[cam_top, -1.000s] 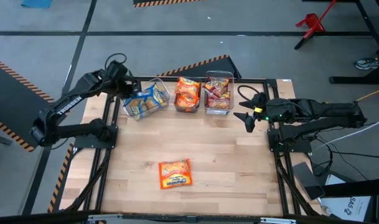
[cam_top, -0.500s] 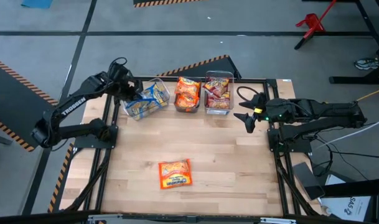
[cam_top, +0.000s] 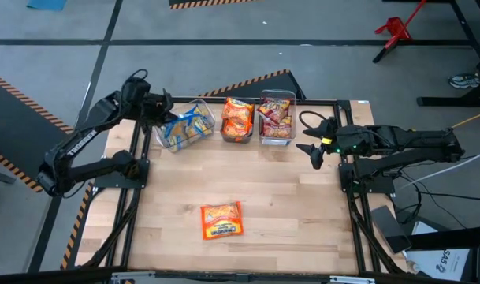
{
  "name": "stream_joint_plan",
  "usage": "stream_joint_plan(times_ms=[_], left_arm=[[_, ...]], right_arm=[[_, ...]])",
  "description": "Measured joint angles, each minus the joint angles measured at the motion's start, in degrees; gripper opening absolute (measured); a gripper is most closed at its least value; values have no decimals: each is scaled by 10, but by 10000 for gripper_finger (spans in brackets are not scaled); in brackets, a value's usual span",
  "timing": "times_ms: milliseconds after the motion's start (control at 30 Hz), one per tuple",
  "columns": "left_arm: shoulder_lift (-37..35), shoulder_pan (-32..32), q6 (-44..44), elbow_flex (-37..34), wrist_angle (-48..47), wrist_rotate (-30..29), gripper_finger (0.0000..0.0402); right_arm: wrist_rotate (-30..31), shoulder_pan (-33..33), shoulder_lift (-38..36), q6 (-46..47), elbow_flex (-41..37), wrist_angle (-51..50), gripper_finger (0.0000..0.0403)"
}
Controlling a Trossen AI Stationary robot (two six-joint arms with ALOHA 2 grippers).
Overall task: Sort Maruchan noodles
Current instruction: Put the blue noodle pack into the left transparent bin
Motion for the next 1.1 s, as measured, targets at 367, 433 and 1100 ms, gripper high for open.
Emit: stream_joint_plan(times_ms=[367, 433, 1100], left_arm=[[-1, 11, -78, -7, 199, -71, 2], [-1, 9, -94, -7, 236, -84, 2], [11, -128, -168, -53, 219, -134, 2]], right_arm=[[10, 0, 0, -4, 0, -4, 278], [11, 0, 0, -4, 0, -10, 278], [26, 0, 0, -3, 0, -13, 278]])
